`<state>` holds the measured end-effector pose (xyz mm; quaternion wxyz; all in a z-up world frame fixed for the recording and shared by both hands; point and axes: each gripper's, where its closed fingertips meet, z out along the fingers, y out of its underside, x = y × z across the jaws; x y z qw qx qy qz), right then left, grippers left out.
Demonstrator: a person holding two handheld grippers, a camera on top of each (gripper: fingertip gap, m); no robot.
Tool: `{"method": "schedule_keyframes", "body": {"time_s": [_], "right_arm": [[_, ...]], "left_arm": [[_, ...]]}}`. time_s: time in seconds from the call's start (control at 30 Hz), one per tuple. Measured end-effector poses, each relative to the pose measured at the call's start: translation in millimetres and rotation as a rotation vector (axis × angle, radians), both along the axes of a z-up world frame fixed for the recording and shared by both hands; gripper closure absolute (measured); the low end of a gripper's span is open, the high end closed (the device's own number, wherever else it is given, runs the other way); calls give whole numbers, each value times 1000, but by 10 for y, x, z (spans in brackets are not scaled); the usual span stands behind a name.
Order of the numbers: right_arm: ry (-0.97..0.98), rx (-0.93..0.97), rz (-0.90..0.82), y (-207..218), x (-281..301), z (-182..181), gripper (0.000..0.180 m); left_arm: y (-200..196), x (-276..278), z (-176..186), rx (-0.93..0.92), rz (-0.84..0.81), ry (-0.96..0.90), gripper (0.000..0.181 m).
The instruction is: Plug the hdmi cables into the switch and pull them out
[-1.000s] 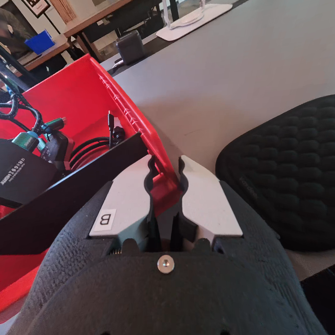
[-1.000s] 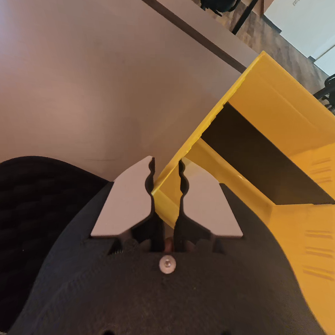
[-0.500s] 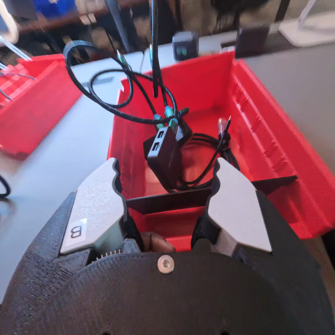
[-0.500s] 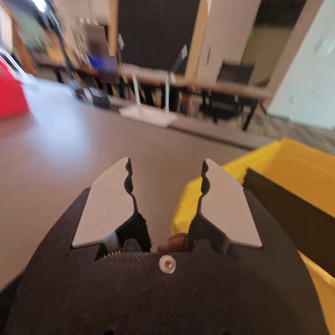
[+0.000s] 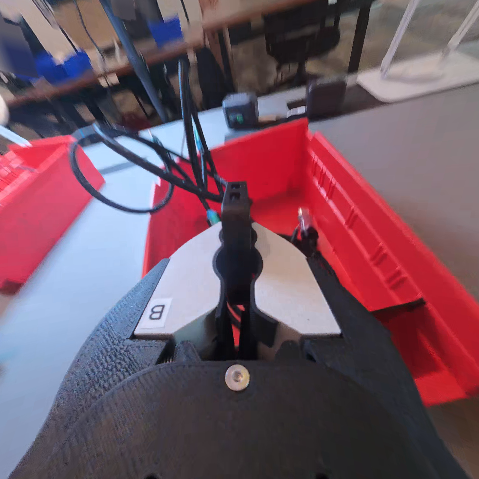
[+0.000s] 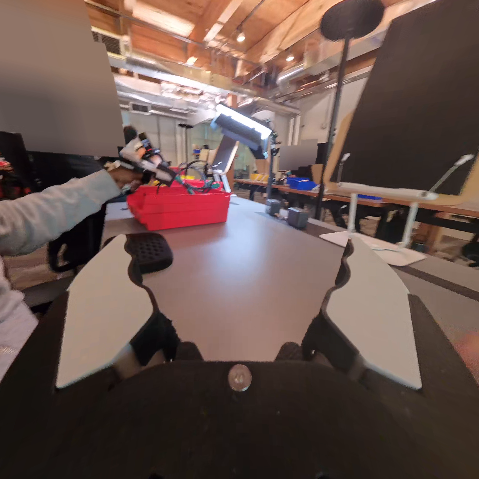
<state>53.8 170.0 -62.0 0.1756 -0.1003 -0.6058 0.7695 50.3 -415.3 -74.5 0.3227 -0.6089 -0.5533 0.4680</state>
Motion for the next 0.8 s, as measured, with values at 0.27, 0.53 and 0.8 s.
{"method": "schedule_keyframes", "body": {"time_s": [0.27, 0.53, 0.8], "right_arm": [[-18, 107, -36, -194, -46, -167, 34], [-232, 76, -61, -191, -187, -165, 128], [8, 258, 175, -1039, 12, 748, 105]], "left_arm": [[432, 171, 1439, -217, -17, 502, 168], [1504, 471, 2504, 26, -369, 978, 168], [3048, -19, 2166, 574, -932, 875, 168]]}}
